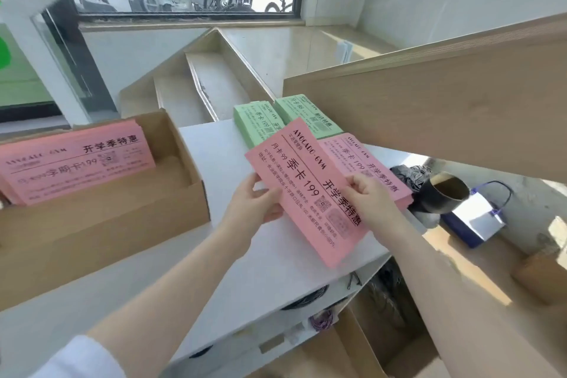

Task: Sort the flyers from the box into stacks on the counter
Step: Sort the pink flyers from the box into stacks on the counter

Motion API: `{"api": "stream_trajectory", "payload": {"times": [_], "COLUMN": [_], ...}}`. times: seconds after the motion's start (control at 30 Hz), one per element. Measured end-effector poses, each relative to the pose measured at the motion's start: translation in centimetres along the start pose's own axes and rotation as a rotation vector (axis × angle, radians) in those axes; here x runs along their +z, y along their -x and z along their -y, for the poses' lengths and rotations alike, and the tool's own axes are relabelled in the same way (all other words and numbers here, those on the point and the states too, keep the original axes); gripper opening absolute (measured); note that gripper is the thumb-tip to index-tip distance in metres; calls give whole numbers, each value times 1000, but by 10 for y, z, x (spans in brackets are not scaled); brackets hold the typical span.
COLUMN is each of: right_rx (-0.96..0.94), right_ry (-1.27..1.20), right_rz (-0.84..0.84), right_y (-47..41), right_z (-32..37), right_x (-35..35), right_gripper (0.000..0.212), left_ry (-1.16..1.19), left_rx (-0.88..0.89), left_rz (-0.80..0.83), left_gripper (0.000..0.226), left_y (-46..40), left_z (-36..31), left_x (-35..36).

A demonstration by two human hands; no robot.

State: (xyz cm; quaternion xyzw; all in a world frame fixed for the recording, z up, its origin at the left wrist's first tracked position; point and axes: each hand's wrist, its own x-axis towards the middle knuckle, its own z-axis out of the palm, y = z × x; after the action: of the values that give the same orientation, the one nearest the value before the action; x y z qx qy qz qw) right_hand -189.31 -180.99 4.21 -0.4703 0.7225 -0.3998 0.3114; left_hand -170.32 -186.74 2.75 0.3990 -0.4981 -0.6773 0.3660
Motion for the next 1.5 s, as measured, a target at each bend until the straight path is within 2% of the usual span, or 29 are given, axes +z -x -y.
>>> {"api": "stream_trajectory", "payload": {"times": [0.07, 0.13, 0.23, 0.37, 0.47, 0.57, 0.77, 0.9, 0.97, 1.03, 1.17, 1.3, 1.4, 1.5], "right_rx": [21, 20, 6, -104, -145, -164, -185, -133, -112, -69, 130, 320, 369, 353], "right_ry": [-3, 128, 293, 461, 562, 599, 480, 579, 565, 477, 217, 50, -17, -54], "right_rz": [-17, -21, -26, -67, -34, -16, 24, 113, 140, 170, 250, 260, 268, 309], "right_y": [-16, -30, -51, -67, -70, -72, -74, -70, -71, -77, -107, -135, -142, -140], "right_z": [-7, -12, -20, -27, -31, -32, -25, -25, -20, -11, 6, 8, 6, 0], "right_x": [-4, -5, -6, 0, 7, 10, 12, 19, 18, 15, 20, 32, 34, 30], "right_gripper": [18, 17, 34, 32, 29, 27, 21, 26, 30, 35, 40, 25, 32, 34], "left_ry": [-50, -97, -280, -490, -535, -507, -421, -427, -290, -129, 33, 86, 107, 156], "left_rx": [-20, -2, 51, 70, 78, 90, 121, 32, -2, -5, -5, -62, -121, -115], "left_rz": [-46, -108, -189, -298, -352, -379, -418, -421, -405, -347, -296, -230, -224, -263], "left_gripper": [27, 32, 39, 27, 20, 23, 29, 31, 39, 25, 20, 39, 73, 69], "left_y": [-14, -28, -51, -67, -66, -66, -66, -70, -69, -73, -96, -113, -119, -116], "left_z": [12, 20, 24, 29, 33, 33, 33, 44, 44, 39, 34, 38, 48, 46], "left_x": [19, 34, 43, 43, 44, 43, 30, 29, 34, 36, 25, 25, 32, 40]}}
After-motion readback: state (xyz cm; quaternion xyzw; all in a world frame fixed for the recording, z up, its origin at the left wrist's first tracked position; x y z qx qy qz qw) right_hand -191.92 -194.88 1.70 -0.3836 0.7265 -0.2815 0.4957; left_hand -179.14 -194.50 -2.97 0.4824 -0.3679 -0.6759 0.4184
